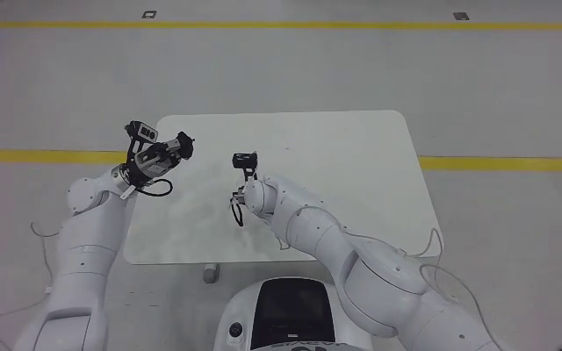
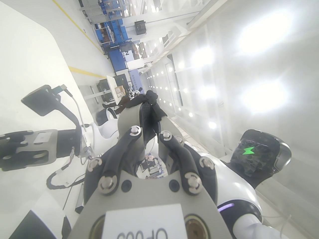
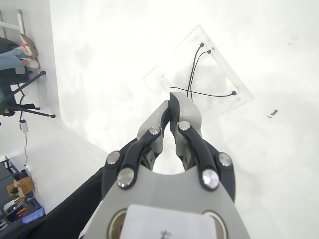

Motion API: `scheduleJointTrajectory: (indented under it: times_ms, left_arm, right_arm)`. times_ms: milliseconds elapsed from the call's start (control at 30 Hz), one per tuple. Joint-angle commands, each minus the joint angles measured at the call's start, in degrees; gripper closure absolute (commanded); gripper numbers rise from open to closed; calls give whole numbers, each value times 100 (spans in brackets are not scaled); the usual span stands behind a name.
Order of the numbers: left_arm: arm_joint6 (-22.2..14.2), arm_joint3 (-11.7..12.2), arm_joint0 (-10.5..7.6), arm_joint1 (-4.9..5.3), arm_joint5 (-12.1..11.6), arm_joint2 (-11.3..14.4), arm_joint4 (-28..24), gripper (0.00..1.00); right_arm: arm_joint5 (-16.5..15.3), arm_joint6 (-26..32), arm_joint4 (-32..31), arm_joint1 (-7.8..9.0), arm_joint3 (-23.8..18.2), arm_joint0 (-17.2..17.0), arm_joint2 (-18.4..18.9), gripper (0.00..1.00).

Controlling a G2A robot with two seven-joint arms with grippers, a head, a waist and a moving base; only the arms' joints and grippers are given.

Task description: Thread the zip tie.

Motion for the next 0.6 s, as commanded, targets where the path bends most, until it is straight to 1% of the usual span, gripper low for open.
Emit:
scheduleJointTrajectory:
  times_ms: [0,433,500,567]
  left_arm:
    - [0,0,0,0,0,0,0,100]
    - [0,0,0,0,0,0,0,100]
    - [0,0,0,0,0,0,0,100]
    - [0,0,0,0,0,0,0,100]
  right_arm:
    - [15,58,-43,-32,49,20,7,100]
    - [144,475,-228,-169,297,148,89,100]
    - [122,434,-224,-183,305,159,126,100]
    - [22,273,-197,-187,285,149,176,100]
